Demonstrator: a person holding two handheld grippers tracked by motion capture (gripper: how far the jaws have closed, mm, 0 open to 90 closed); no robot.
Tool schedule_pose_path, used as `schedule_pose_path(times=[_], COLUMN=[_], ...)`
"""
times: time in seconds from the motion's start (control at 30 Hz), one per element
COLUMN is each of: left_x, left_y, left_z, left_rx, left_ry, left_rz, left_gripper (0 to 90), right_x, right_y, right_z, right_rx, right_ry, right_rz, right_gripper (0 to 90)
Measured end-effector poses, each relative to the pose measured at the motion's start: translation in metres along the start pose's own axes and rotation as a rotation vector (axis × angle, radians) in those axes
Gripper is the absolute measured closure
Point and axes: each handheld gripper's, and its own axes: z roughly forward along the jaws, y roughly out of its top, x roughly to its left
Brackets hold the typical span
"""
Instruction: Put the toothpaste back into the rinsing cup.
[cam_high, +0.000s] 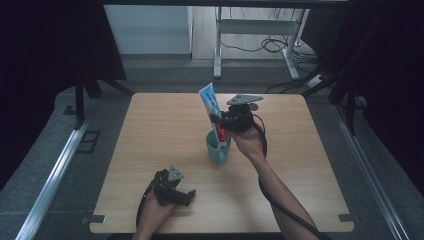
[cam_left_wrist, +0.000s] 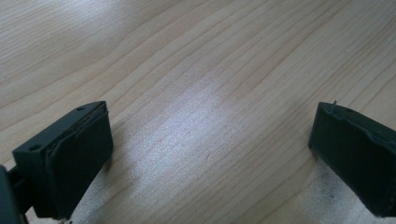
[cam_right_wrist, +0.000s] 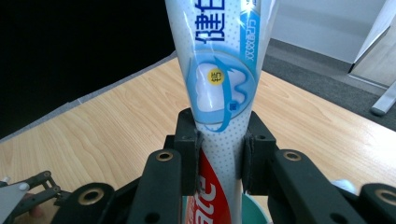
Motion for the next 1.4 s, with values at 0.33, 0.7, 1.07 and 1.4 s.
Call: schedule_pose_path(times=[0.33,0.7,1.07,1.4], left_x=[0.0,0.0,0.0,0.0], left_y=[0.0,0.0,0.0,0.0], left_z=[0.0,0.0,0.0,0.0], left_rx=[0.001,0.001,0.001,0.0], left_ry=[-0.001,-0.001,-0.001,-0.001], left_rz=[0.0,-0.003,-0.003,-0.001], left_gripper=[0.0,0.0,0.0,0.0], right_x=[0.0,0.0,0.0,0.002], right_y=[-0.013,-0.026,-0.04,-0.048], right_z=[0.009,0.016,0.025,0.032], right_rx=[0.016,0.028,0.04,0.049], right_ry=[-0.007,-0.015,-0.026,-0.034], right_rz=[0.005,0.012,0.017,0.02], right_gripper=[72.0,72.0,71.8,71.7])
